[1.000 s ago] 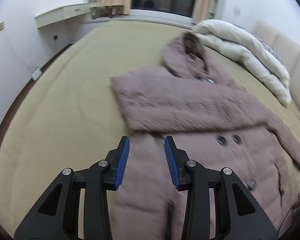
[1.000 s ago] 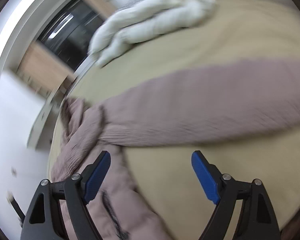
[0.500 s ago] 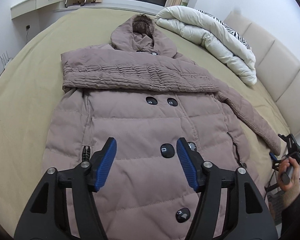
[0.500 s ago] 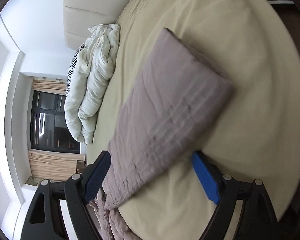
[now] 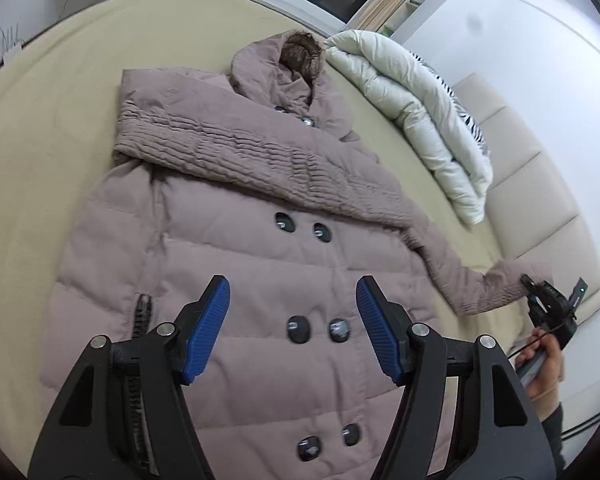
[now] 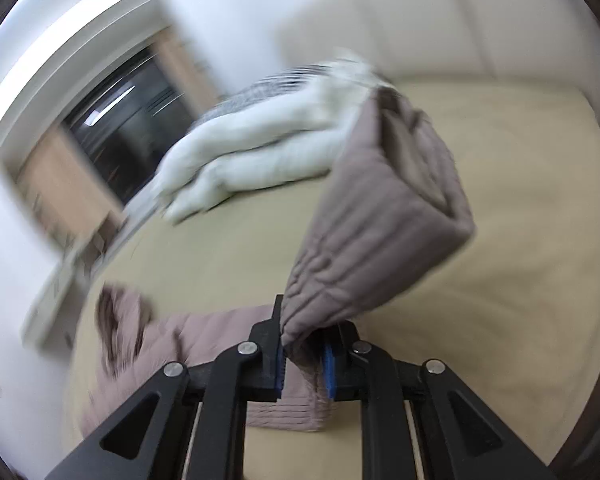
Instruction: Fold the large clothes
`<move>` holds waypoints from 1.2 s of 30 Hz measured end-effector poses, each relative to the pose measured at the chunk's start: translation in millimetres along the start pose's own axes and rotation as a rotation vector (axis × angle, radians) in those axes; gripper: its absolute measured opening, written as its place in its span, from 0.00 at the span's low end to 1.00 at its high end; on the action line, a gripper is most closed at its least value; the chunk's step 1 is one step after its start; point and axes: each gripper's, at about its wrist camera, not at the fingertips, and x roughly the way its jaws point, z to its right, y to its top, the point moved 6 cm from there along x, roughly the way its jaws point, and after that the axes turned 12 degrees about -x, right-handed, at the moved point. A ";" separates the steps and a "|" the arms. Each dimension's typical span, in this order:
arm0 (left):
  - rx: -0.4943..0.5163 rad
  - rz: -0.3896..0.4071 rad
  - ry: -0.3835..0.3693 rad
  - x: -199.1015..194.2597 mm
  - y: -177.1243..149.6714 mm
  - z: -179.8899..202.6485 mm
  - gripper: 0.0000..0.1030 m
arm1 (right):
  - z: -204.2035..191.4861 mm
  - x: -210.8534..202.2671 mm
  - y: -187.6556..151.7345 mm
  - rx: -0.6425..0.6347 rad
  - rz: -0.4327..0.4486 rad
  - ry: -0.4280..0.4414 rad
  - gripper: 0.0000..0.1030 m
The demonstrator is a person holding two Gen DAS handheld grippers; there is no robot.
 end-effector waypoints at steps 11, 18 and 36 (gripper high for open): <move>-0.275 -0.155 -0.339 12.3 28.0 38.5 0.84 | -265.7 12.6 -107.3 -0.883 -0.024 0.131 0.13; -0.294 -0.205 -0.396 18.2 35.5 54.8 0.89 | -303.9 4.7 -156.6 -1.062 -0.001 0.143 0.13; -0.358 -0.294 -0.343 65.1 64.0 32.7 0.18 | -327.0 -25.2 -174.4 -1.048 0.023 0.277 0.87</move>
